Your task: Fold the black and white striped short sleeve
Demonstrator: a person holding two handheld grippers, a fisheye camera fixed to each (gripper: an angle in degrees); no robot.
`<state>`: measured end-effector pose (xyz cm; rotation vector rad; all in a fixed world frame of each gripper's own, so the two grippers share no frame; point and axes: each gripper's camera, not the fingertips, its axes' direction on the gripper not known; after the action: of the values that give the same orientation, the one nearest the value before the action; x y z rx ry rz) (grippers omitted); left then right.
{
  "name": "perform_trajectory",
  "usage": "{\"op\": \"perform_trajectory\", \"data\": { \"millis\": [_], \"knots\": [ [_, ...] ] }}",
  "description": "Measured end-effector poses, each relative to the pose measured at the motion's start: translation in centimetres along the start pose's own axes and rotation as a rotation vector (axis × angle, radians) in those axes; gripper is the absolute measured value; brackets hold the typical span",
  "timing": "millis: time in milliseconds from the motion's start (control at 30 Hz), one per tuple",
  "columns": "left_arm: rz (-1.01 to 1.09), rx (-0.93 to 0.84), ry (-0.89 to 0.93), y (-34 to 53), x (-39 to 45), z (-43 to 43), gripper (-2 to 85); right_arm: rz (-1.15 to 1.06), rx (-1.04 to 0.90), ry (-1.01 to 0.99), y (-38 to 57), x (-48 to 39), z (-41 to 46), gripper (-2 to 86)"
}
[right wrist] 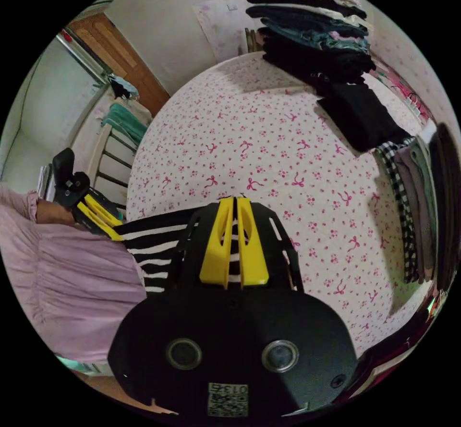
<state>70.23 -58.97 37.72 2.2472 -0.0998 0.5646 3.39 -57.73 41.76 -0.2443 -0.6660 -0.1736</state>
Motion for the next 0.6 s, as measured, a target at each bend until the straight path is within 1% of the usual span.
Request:
{"op": "perform_trajectory", "data": {
  "millis": [133, 233, 367, 600],
  "knots": [
    [0.132, 0.004, -0.024, -0.8, 6.6, 0.8, 1.4, 0.001, 0.128, -0.020, 6.6, 1.5, -5.2, 1.0],
    [0.219, -0.021, -0.028, -1.6, 11.4, 3.2, 1.4, 0.050, 0.165, 0.000, 11.9, 2.7, -6.9, 0.8],
    [0.300, -0.103, -0.068, -2.7, 16.3, 8.8, 1.3, 0.107, 0.152, 0.031, 17.0, 4.0, -6.5, 0.8],
    [0.354, -0.206, -0.192, -2.3, 19.9, 16.3, 1.6, 0.152, 0.098, 0.052, 21.4, 6.0, -3.4, 1.0]
  ]
}}
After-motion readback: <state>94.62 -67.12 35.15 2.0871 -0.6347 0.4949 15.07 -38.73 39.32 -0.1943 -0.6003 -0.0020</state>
